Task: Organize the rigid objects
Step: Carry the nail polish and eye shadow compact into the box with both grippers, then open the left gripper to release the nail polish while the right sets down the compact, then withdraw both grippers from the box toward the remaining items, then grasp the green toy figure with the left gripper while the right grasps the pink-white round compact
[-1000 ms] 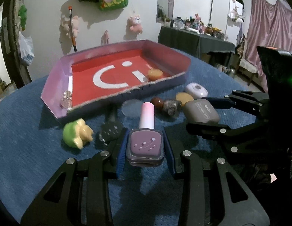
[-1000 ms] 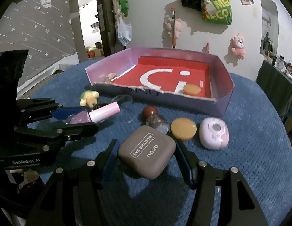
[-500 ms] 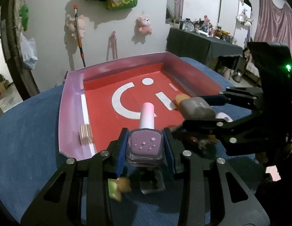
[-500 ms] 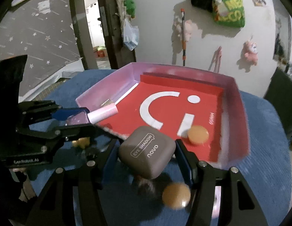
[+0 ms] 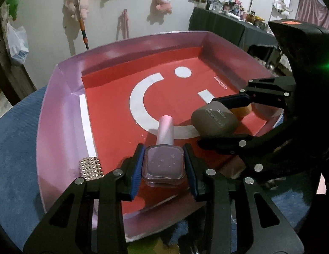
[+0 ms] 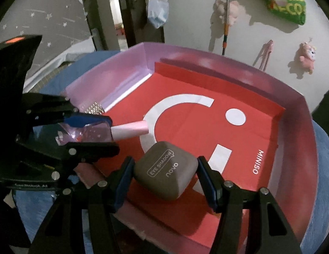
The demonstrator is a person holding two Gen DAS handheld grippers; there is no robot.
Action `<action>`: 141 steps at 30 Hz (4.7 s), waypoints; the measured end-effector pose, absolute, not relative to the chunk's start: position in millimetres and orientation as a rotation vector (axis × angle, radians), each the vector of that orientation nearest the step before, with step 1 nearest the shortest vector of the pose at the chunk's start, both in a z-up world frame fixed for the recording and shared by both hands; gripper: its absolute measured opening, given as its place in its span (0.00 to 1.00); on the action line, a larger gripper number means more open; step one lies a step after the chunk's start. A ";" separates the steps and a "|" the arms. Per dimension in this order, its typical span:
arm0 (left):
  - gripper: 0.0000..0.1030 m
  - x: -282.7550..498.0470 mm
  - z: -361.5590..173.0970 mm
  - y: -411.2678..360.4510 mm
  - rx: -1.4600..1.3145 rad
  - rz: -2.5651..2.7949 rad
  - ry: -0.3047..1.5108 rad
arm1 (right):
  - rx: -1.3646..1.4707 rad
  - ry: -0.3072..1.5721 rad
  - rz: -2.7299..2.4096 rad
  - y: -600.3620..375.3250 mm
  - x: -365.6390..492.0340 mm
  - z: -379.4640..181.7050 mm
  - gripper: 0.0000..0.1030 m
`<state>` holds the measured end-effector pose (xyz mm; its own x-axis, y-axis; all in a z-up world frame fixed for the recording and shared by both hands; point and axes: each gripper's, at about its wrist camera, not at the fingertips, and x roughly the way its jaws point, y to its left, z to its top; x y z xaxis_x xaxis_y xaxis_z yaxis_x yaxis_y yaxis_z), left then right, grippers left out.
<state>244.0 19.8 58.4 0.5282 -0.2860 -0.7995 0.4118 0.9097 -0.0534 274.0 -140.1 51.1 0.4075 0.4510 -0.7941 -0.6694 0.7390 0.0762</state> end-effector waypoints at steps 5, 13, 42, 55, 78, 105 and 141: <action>0.33 246.8 48.9 17.2 0.164 -0.425 0.947 | -0.288 0.960 0.741 -136.2 280.9 39.0 0.61; 0.34 247.3 46.3 17.1 0.168 -0.426 0.949 | -0.325 0.956 0.730 -132.6 279.4 37.4 0.61; 0.60 242.2 58.2 23.3 0.156 -0.405 0.905 | -0.329 0.954 0.718 -132.4 278.2 40.4 0.68; 0.73 198.7 92.0 34.4 0.082 -0.371 0.794 | -0.324 0.851 0.679 -147.5 242.2 78.7 0.88; 0.91 71.3 137.6 22.1 0.029 -0.238 0.497 | -0.198 0.600 0.491 -200.1 116.2 140.7 1.00; 0.91 40.9 62.2 14.0 -0.044 -0.134 0.596 | -0.085 0.552 0.274 -221.9 50.8 62.3 1.00; 0.90 133.6 53.8 66.5 0.010 -0.076 0.801 | -0.049 0.843 0.215 -270.8 163.5 42.2 0.93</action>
<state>133.6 66.5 53.8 0.6936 -0.0640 -0.7175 0.0716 0.9972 -0.0197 163.5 -270.8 42.2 0.6445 0.1698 -0.7455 -0.2083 0.9771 0.0424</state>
